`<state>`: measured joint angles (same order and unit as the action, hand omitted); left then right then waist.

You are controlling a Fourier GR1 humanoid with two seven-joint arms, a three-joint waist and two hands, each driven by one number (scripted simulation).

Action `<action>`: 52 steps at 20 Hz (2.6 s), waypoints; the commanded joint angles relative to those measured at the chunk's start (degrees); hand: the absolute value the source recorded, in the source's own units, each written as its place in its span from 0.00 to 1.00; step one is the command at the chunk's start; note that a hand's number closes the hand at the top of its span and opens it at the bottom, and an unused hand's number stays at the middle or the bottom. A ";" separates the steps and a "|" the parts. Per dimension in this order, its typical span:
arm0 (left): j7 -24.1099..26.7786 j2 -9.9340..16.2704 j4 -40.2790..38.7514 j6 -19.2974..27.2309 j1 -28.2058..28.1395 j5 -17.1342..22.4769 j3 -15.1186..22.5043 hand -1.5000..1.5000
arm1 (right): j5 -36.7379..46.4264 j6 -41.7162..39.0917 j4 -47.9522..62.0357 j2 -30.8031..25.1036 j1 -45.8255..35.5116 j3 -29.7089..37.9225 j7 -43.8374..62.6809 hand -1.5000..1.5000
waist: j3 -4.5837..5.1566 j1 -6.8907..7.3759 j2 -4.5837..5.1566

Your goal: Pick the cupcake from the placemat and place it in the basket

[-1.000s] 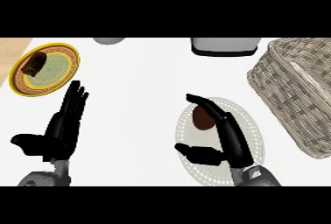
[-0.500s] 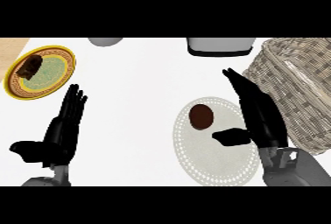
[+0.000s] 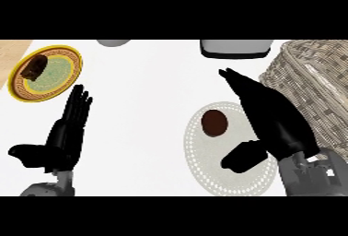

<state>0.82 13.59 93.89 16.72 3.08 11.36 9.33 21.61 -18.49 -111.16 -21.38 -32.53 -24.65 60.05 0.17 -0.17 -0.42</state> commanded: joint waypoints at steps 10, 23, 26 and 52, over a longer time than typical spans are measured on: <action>0.56 -1.64 0.66 -0.89 -1.54 -1.22 0.87 0.50 | 1.81 -7.24 11.23 1.28 -5.38 -0.66 8.32 0.00 | -0.11 0.63 0.43; 5.26 -1.29 -2.35 -6.63 -3.37 0.30 -5.24 0.50 | 14.47 -1.60 14.09 8.25 6.35 -1.51 -5.52 0.00 | -0.14 0.38 0.46; 1.83 -4.36 -0.48 -3.48 -2.17 -3.76 -1.79 0.50 | 19.67 0.87 16.61 11.78 8.10 -3.09 -6.36 0.00 | -0.16 0.39 0.45; -4.18 -8.33 5.77 -5.94 -2.83 -8.48 -4.61 0.50 | 31.80 0.93 32.96 19.43 7.82 8.10 -20.80 0.00 | -0.17 0.45 0.42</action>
<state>-1.14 6.15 96.33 10.16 1.16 4.00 3.98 52.86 -17.73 -82.23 -2.95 -22.68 -19.05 41.50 0.00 0.19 0.00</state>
